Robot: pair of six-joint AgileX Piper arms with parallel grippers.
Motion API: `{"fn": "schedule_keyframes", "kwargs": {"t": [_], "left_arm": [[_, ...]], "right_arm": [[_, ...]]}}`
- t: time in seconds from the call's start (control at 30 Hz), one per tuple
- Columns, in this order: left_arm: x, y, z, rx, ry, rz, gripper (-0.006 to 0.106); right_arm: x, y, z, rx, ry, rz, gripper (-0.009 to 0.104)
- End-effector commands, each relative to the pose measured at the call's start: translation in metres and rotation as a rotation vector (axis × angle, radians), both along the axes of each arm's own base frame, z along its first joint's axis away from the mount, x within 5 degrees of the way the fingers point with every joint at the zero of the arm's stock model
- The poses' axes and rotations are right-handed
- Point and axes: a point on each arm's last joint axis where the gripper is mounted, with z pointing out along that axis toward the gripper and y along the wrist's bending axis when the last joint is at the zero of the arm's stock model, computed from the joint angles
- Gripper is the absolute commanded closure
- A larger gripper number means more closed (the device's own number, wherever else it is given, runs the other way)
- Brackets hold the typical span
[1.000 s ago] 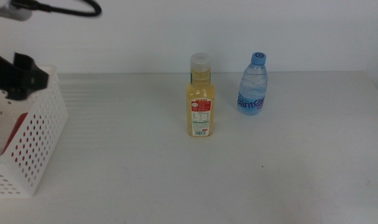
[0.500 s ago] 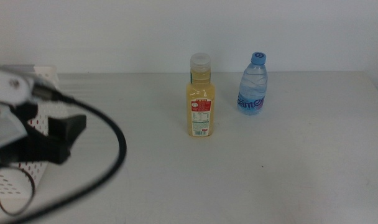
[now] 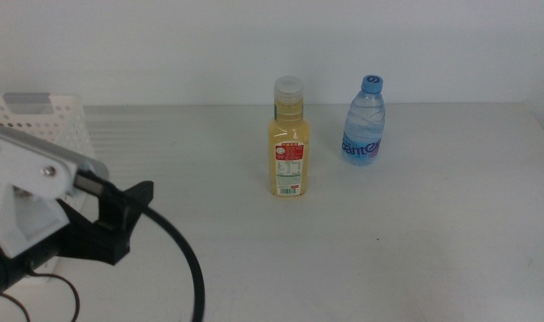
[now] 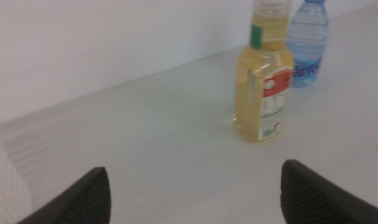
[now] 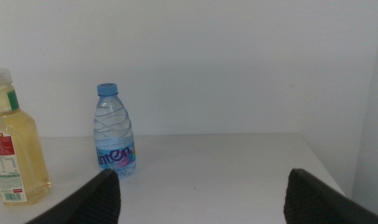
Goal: Use arms to grab the bottles and put them into the dustbin to the left of the table.
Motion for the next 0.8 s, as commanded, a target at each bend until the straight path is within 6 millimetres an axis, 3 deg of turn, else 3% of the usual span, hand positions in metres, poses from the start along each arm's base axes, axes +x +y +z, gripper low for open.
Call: {"fn": "schedule_keyframes", "kwargs": {"t": [0.0, 0.17, 0.43, 0.77], "left_arm": [[0.001, -0.003, 0.017, 0.000, -0.124, -0.013, 0.010], [-0.004, -0.011, 0.014, -0.038, -0.202, -0.065, 0.010], [-0.008, -0.008, -0.013, -0.103, -0.284, -0.036, 0.010], [0.011, -0.016, -0.033, -0.096, -0.225, -0.020, 0.010]], "right_arm": [[-0.003, -0.001, 0.011, -0.013, -0.112, -0.019, 0.008], [-0.003, -0.001, 0.011, -0.013, -0.112, -0.019, 0.008], [-0.003, -0.001, 0.011, -0.013, -0.112, -0.019, 0.008], [-0.003, -0.001, 0.011, -0.013, -0.112, -0.019, 0.008]]}}
